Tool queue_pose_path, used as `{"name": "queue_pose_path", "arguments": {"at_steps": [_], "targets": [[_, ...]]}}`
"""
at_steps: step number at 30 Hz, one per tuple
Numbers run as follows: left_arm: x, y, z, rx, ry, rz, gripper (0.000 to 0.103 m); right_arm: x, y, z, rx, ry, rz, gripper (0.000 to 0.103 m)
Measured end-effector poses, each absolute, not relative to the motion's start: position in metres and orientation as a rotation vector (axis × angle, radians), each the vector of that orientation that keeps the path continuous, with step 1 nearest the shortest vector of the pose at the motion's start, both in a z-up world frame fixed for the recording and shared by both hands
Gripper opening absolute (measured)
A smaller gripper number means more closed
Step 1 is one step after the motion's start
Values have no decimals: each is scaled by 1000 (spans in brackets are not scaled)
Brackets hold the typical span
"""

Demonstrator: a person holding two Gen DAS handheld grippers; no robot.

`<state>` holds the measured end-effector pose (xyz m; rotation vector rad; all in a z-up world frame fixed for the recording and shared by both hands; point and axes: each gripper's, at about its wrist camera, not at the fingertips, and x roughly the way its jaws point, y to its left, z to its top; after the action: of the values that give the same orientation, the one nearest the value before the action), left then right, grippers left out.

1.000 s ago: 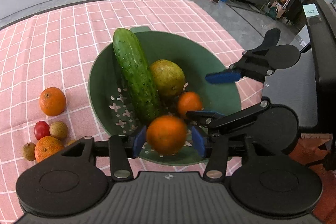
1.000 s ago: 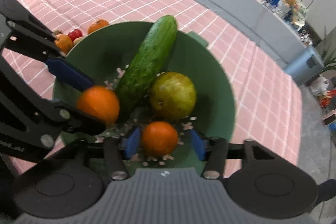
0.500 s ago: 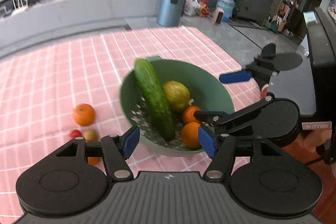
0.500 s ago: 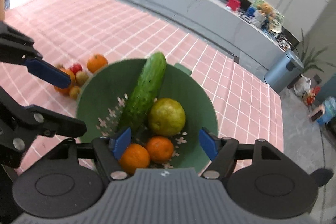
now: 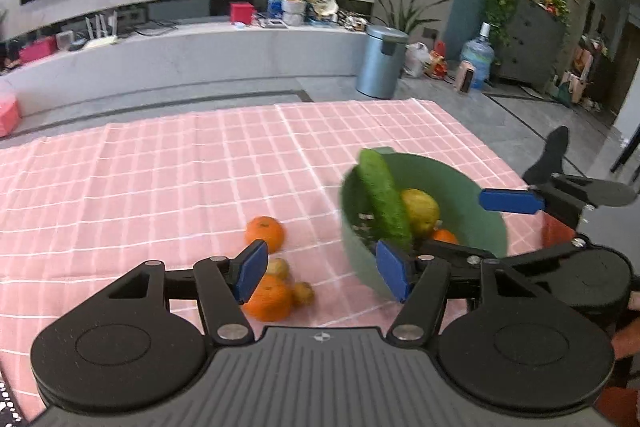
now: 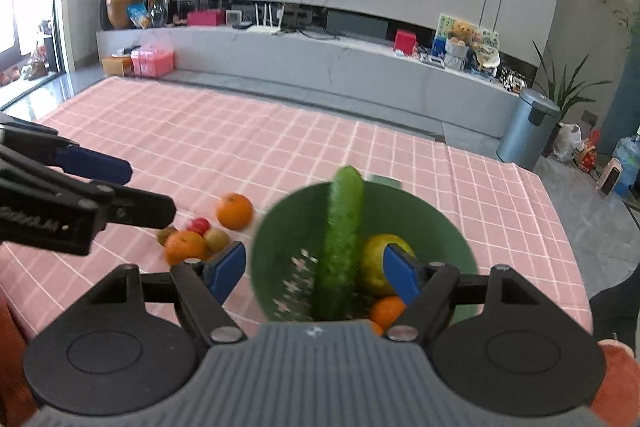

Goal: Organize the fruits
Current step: 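Lift both tools out of the colander toward the remaining fruit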

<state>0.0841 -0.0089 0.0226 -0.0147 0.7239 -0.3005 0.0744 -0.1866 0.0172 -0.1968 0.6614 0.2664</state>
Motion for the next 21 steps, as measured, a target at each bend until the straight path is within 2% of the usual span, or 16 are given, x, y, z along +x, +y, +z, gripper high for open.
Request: {"name": "queue_pose_path", "arguments": {"at_steps": [4, 9, 13, 18, 21], "targets": [[81, 5, 20, 1, 721, -293, 73, 71, -167, 16, -220, 637, 281, 77], [82, 20, 12, -35, 754, -306, 73, 75, -144, 11, -289, 625, 363, 77], [84, 33, 0, -62, 797, -314, 68, 79, -129, 4, -401, 611, 443, 75], [84, 42, -14, -84, 834, -312, 60, 92, -119, -2, -500, 616, 516, 58], [88, 49, -23, -116, 862, -316, 47, 104, -115, -4, -543, 636, 547, 47]]}}
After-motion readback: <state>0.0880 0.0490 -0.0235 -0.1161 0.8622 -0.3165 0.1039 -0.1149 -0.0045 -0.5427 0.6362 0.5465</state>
